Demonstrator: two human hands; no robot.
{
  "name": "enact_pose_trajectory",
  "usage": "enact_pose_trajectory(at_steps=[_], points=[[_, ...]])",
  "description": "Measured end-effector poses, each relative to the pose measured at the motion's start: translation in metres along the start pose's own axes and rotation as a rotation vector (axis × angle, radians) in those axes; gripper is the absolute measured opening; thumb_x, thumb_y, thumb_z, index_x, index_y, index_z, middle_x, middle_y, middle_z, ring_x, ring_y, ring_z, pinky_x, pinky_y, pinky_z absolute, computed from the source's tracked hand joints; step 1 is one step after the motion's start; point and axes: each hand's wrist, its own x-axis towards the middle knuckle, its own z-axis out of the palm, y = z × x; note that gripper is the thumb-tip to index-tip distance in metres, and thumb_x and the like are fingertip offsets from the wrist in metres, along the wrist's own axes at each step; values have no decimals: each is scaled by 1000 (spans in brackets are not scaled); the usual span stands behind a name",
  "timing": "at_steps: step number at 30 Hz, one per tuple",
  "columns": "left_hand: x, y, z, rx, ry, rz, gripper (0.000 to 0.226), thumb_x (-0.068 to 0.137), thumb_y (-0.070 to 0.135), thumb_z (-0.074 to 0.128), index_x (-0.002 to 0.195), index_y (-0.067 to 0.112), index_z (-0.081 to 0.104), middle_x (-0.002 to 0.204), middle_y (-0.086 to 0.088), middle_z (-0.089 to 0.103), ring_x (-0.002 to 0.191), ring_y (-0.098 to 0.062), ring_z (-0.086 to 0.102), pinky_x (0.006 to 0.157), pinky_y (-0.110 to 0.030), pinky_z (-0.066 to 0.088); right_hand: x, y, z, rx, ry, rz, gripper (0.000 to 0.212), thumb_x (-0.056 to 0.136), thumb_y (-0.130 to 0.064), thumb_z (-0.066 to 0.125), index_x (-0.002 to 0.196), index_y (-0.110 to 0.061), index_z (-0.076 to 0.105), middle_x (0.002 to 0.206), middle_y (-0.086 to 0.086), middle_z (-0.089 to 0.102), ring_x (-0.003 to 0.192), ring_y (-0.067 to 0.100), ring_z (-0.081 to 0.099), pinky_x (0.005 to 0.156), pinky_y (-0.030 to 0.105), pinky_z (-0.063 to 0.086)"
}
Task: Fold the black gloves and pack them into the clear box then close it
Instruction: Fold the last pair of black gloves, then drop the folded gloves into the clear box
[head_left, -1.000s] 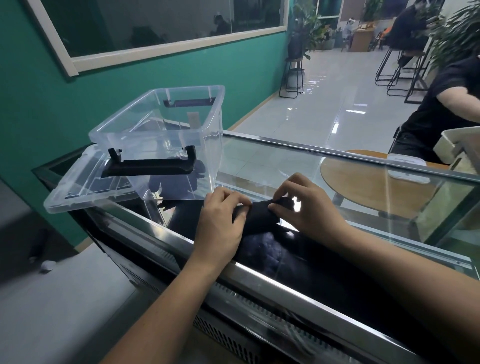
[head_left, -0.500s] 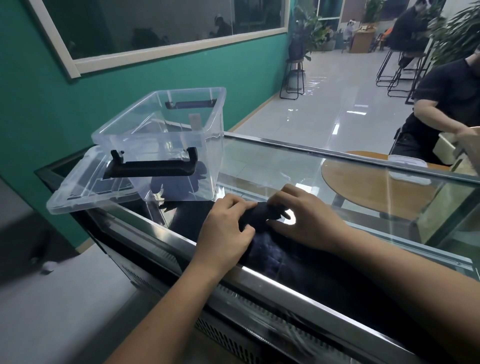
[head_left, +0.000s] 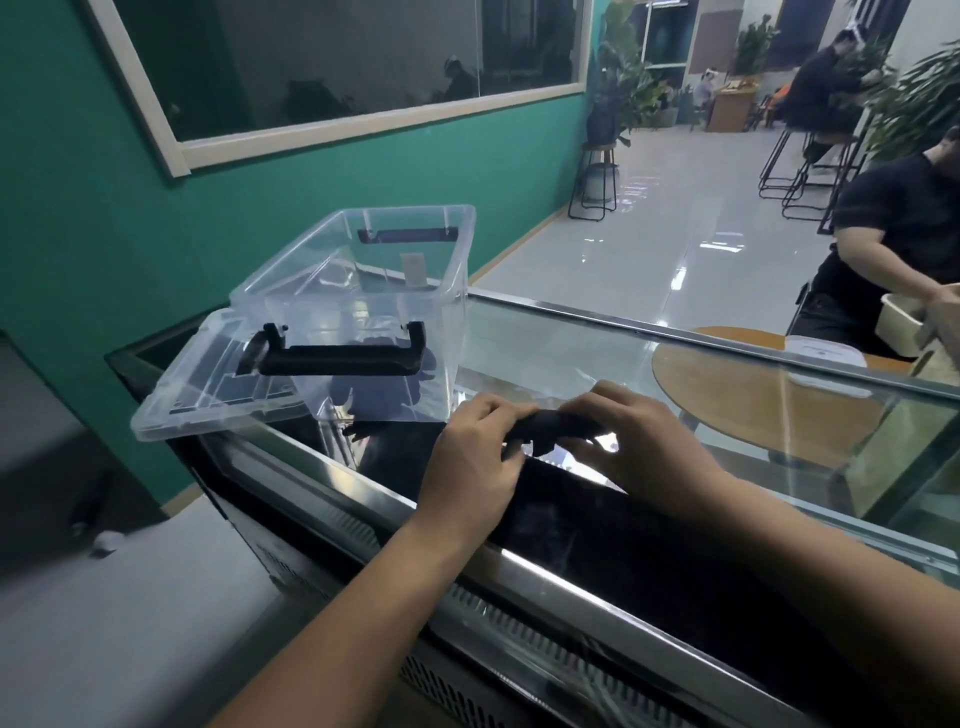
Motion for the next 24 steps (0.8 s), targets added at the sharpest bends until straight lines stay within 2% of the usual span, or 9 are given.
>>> enact_pose_trajectory(at_steps=[3, 7, 8, 11, 13, 19, 24], points=[[25, 11, -19, 39, 38, 91, 43, 92, -1, 73, 130, 20, 77, 116, 3, 70, 109, -16, 69, 100, -26, 57, 15, -11, -22, -44, 97, -28, 23, 91, -22, 82, 113, -21, 76, 96, -5, 67, 75, 7, 62, 70, 29, 57], [67, 27, -56, 111, 105, 201, 41, 91, -3, 72, 128, 13, 78, 116, -6, 74, 108, -26, 70, 98, -30, 56, 56, -30, -54, -53, 160, -60, 21, 92, -19, 81, 113, -15, 77, 97, -3, 67, 73, -2, 56, 74, 7, 45], [77, 30, -67, 129, 122, 221, 41, 90, -4, 71, 127, 11, 78, 115, -7, 74, 107, -27, 70, 98, -32, 57, 68, -36, -61, -56, 174, -72, 21, 92, -19, 81, 112, -14, 78, 97, -1, 68, 74, -2, 58, 75, 7, 45], [105, 29, -104, 186, 172, 255, 39, 90, -3, 70, 125, 10, 79, 113, -9, 76, 103, -29, 72, 95, -35, 59, 110, -55, -75, -73, 214, -110, 20, 91, -20, 82, 109, -13, 78, 93, 1, 69, 71, 15, 60, 69, 24, 52], [120, 23, -125, 217, 193, 257, 39, 88, -2, 70, 123, 11, 80, 111, -9, 77, 100, -30, 73, 92, -37, 60, 136, -66, -77, -84, 224, -133, 20, 89, -22, 83, 106, -13, 77, 88, -2, 66, 69, 18, 59, 67, 30, 52], [151, -12, -175, 301, 122, 113, 35, 87, 2, 72, 119, 15, 81, 108, -9, 76, 99, -29, 71, 93, -40, 58, 204, -89, -47, -36, 164, -127, 21, 86, -25, 83, 100, -10, 78, 86, 7, 72, 72, 26, 64, 65, 36, 52], [164, -37, -192, 373, 18, -45, 32, 89, 9, 71, 116, 21, 81, 106, -6, 73, 103, -30, 67, 93, -41, 56, 242, -100, -20, -84, 38, -20, 20, 88, -30, 80, 102, -15, 78, 89, 7, 77, 77, 29, 66, 62, 32, 43]])
